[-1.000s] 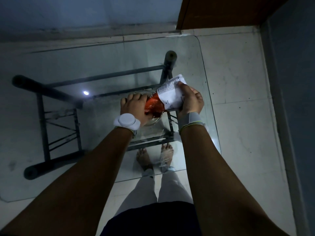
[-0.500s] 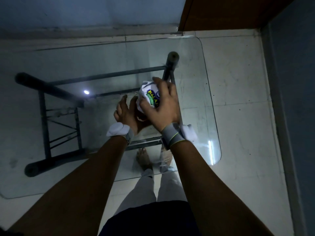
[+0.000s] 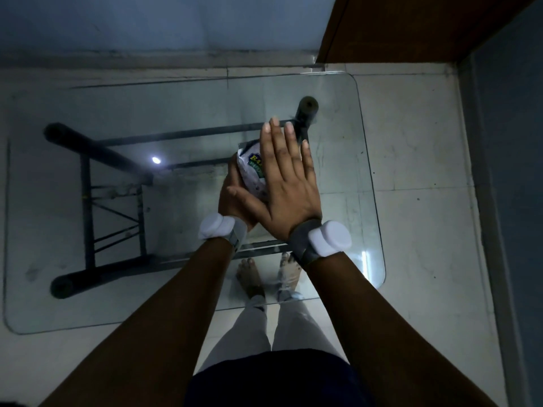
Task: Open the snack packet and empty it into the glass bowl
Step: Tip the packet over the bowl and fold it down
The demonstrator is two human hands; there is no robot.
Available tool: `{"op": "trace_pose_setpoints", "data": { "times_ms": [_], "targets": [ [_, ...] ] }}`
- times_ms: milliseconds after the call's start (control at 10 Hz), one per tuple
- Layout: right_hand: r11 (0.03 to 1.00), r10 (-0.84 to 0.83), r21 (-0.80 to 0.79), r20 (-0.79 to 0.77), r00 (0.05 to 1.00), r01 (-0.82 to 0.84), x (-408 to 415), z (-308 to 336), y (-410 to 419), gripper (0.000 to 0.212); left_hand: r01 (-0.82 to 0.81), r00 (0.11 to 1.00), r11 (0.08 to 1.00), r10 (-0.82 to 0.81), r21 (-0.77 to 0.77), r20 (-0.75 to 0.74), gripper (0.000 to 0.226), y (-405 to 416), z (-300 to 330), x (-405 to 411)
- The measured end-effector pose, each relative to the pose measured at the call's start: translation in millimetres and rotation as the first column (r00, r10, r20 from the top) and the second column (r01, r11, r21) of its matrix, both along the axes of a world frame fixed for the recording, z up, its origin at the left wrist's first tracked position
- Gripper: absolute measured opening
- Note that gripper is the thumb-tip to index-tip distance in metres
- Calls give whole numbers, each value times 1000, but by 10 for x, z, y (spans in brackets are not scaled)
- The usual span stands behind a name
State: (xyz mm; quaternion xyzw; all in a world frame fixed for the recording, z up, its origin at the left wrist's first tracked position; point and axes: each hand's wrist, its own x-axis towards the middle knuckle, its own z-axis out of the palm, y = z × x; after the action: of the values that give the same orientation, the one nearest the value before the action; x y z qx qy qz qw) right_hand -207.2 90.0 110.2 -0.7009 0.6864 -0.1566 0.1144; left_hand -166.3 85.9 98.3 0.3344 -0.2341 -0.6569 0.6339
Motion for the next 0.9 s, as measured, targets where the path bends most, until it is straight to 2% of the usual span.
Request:
{"op": "trace_pose_setpoints", "data": {
  "times_ms": [100,200,300,400,500,600,700,800,900],
  "targets": [
    [996,67,-55,-79,995,-71,27,-64,127,91,44,829,983,62,176,-556,111,26,122,65],
    [995,100,12,-64,993,-99,44,-59,136,85,0,835,979,112,204,-538,107,73,172,-41],
    [997,74,7,-56,996,-74,27,4,86,80,-116,930,985,153,129,-333,82,93,97,-119],
    [988,121,100,-70,990,-114,6,10,47,78,-153,981,988,148,31,128,76,-91,-71,23],
    [990,97,112,-58,994,-90,-22,4,41,72,23,995,999,-28,48,97,77,-42,-241,14],
    [990,100,102,-43,994,-95,-11,3,30,70,298,915,935,-223,191,-336,70,-81,-404,129],
    [990,80,112,16,997,-81,-29,-10,70,67,126,855,930,-278,344,437,62,-211,-733,455],
    [998,-7,57,73,997,3,-34,-9,34,73,343,808,873,-462,346,366,44,-283,-733,563],
    [965,-110,257,195,975,57,-41,-4,-29,82,177,754,922,-352,344,555,45,-239,-435,494]
  ]
}}
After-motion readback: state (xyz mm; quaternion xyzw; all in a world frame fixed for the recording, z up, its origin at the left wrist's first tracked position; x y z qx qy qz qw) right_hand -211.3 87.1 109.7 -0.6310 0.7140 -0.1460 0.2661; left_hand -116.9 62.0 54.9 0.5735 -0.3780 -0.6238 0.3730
